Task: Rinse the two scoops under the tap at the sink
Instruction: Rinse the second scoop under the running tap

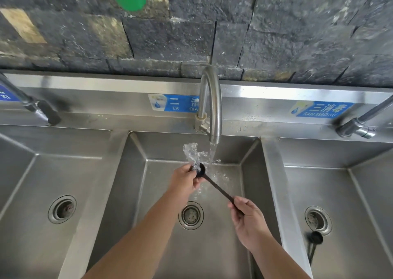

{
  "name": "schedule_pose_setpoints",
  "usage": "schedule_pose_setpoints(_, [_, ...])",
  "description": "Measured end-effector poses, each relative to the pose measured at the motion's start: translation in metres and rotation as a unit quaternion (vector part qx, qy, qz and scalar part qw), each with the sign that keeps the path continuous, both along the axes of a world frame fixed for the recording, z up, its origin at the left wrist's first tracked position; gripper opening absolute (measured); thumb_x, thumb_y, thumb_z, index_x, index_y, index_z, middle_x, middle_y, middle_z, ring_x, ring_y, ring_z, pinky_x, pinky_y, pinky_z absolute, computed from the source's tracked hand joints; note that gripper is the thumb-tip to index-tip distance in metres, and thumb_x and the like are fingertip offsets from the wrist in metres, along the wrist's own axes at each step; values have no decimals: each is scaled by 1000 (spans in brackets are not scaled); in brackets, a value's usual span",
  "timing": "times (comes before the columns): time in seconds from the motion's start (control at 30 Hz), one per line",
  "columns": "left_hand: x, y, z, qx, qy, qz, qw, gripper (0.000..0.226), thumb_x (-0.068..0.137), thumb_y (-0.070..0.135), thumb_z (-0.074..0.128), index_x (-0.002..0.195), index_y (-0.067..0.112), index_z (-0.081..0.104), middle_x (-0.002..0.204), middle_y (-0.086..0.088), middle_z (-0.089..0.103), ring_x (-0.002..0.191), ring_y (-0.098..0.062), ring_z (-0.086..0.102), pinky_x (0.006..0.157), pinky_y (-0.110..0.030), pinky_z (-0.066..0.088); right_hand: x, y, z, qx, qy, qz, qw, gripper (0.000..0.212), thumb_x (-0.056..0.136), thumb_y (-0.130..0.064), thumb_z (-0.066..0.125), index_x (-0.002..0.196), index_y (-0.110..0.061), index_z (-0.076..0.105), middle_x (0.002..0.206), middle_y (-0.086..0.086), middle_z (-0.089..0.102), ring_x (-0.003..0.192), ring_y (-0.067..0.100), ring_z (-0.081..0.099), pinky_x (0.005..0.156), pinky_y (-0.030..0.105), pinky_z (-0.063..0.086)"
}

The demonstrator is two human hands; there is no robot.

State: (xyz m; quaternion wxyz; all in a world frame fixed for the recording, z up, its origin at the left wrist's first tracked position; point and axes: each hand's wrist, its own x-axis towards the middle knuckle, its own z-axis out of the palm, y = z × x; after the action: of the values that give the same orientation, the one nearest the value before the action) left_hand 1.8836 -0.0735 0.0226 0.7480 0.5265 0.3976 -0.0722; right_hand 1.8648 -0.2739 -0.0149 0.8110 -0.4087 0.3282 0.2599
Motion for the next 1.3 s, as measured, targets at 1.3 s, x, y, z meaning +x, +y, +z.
schedule_pose_setpoints(1.3, [-13,8,17,-117,-148,-56,980,42,84,-5,64,115,24,64,107,-14,72,103,-22,69,79,-28,57,18,-31,47,39,-71,-57,995,25,94,7,46,100,-13,60,83,13,74,78,19,74,60,24,59])
